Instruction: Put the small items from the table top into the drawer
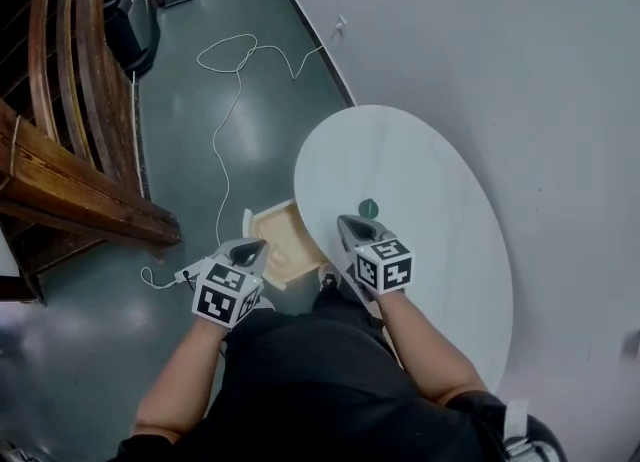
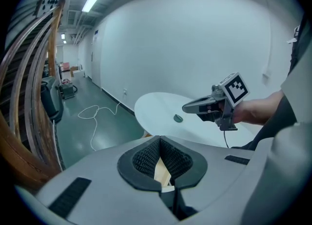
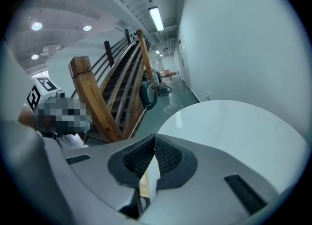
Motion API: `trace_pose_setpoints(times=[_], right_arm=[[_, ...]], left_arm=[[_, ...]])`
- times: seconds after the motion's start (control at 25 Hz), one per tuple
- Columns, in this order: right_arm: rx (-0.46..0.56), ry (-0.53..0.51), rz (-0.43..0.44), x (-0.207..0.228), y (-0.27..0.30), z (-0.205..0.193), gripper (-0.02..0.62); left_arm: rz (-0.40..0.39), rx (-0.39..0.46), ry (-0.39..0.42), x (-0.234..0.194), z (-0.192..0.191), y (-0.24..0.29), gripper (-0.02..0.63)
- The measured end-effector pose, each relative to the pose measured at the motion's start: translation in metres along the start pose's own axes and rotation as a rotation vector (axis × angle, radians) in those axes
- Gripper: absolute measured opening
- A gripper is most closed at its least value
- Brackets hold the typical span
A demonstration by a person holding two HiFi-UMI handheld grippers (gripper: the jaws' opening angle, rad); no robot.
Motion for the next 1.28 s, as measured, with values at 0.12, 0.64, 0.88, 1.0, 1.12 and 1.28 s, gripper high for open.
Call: trace_pose_setpoints(times=[0.12, 0.64, 0.88, 1.0, 1.12, 1.28], right_arm=[[0.0, 0.015, -0.078, 0.028, -0.001, -0.003, 0.008], [-0.145, 0.04, -0.314, 0.092, 0.046, -0.043, 0.01], [-0.203, 0.043, -0.321, 0.102, 0.065, -0.051, 0.037], [-0.217, 0.068, -0.318, 0.106, 0.074, -0.056, 0.044], [-0.235, 0.084, -0.311, 0.106, 0.08, -0.06, 0.046], [-0.237, 0.095, -0.303, 0.108, 0.085, -0.065, 0.046]], left_arm=[[-0.021, -0.008, 0.018, 0.002, 0.009, 0.01, 0.014], [-0.055, -0.047, 0.045, 0.001, 0.026, 0.032, 0.014], [-0.03, -0.063, 0.018, -0.004, 0.021, 0.024, 0.014], [-0.016, -0.072, 0.002, -0.008, 0.017, 0.022, 0.014], [-0.008, -0.073, -0.014, -0.011, 0.015, 0.02, 0.014], [-0.005, -0.069, -0.023, -0.012, 0.016, 0.022, 0.014]])
Point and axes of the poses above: the fingertips, and each gripper's own axes: y forward along the fingers, x to its right, z out of its top, the point moved 8 cm from there along -y, backward along the fingers, and after that the axes turned 14 degrees about -z, right-handed, at the moved point
